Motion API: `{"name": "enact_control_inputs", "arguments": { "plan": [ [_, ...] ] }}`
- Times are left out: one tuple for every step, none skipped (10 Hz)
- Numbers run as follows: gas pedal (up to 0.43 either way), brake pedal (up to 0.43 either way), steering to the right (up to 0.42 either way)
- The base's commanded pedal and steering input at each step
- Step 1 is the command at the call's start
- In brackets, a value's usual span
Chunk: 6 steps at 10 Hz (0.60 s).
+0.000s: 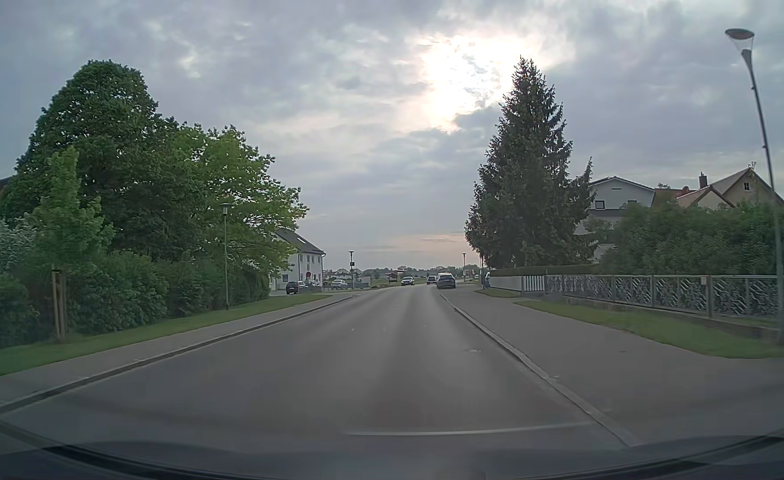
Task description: Follow the waypoints while adhering to traffic rules and regulations
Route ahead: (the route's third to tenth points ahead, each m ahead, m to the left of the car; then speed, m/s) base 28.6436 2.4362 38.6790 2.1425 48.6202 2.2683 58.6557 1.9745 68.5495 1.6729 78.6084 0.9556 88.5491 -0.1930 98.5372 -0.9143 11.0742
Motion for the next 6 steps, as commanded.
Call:
{"name": "enact_control_inputs", "arguments": {
  "plan": [
    [0.157, 0.0, 0.002],
    [0.157, 0.0, 0.0],
    [0.157, 0.0, -0.001],
    [0.157, 0.0, -0.002],
    [0.157, 0.0, -0.002],
    [0.157, 0.0, -0.002]
  ]
}}
